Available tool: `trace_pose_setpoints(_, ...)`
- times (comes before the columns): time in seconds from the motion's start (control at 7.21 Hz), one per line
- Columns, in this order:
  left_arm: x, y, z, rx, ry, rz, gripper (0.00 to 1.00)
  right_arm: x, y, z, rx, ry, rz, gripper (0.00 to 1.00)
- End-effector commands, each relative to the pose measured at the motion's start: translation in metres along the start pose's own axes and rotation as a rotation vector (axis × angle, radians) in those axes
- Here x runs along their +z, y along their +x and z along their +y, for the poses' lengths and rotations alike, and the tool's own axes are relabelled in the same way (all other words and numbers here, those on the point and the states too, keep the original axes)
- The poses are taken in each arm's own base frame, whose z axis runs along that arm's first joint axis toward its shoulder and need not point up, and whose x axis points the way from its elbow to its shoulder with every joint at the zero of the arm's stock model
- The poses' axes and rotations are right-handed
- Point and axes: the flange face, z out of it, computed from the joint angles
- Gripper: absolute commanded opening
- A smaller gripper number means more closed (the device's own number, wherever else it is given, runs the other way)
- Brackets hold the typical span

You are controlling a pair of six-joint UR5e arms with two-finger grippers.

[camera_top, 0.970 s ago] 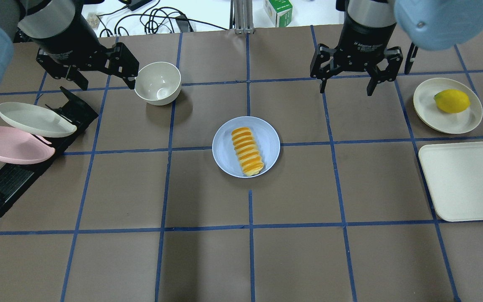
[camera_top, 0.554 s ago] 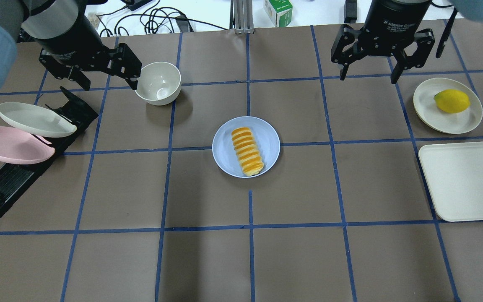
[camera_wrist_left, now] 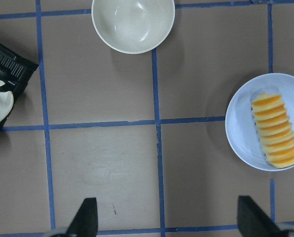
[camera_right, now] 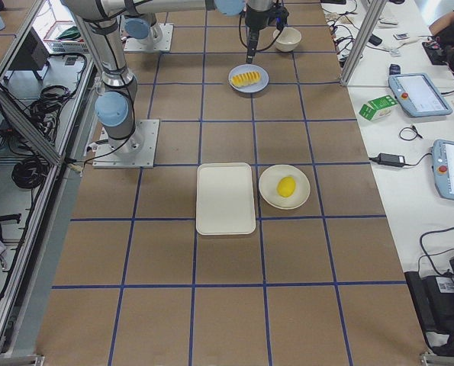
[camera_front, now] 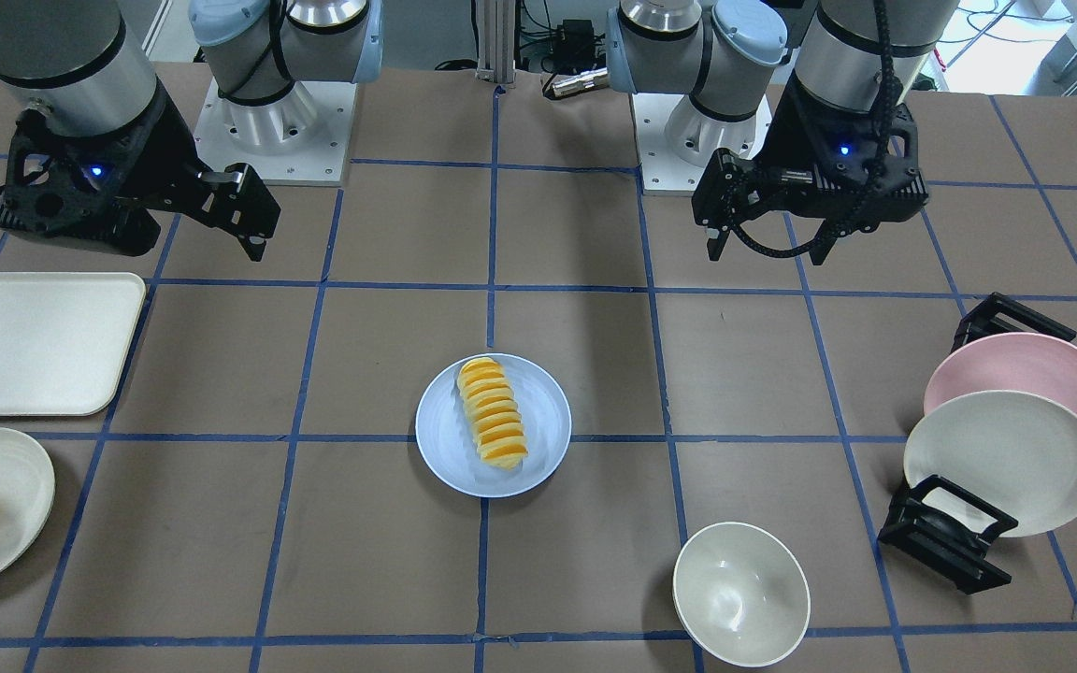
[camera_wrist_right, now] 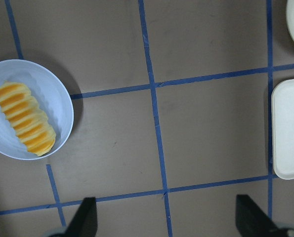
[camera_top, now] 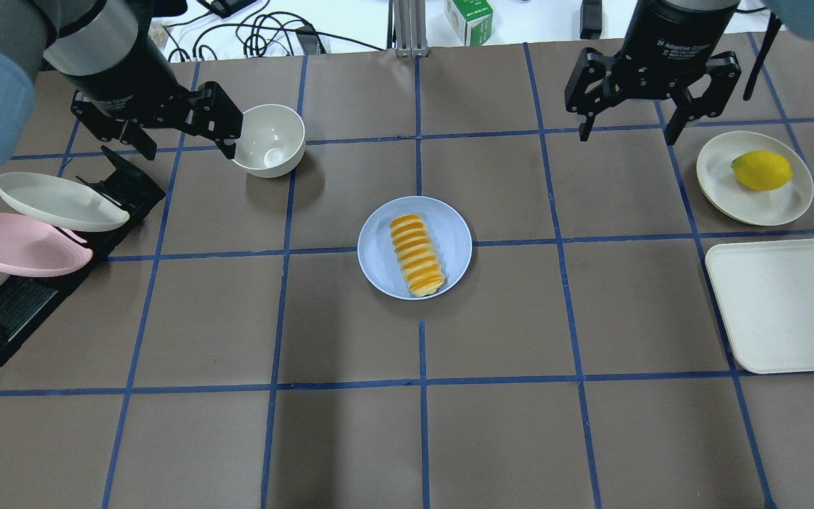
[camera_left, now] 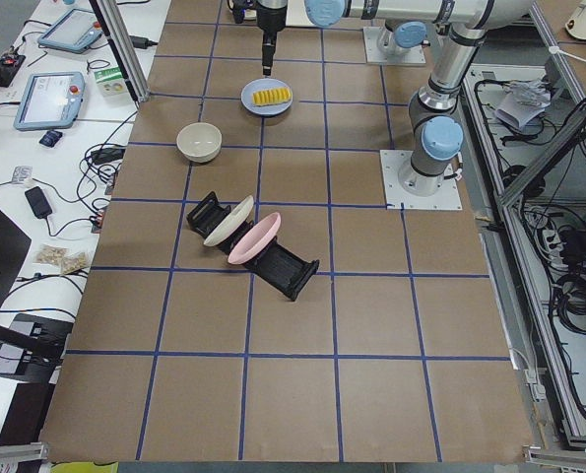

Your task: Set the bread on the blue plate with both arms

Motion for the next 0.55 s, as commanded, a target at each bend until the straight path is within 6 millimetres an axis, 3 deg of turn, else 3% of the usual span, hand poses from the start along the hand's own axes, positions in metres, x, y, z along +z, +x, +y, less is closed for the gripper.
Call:
trace_pose_setpoints(0.0,-0.0007,0.0003,0.0020,0.000,0.003,0.000,1.00,0.0038,-0.0005,0.0007,-0.001,-0.009,0.001,1.00)
trace_pose_setpoints(0.42,-0.0007,0.0004,0.0020,0.000,0.004,0.001,1.00,0.0018,-0.0021,0.0055,-0.009,-0.012,0.004,1.00)
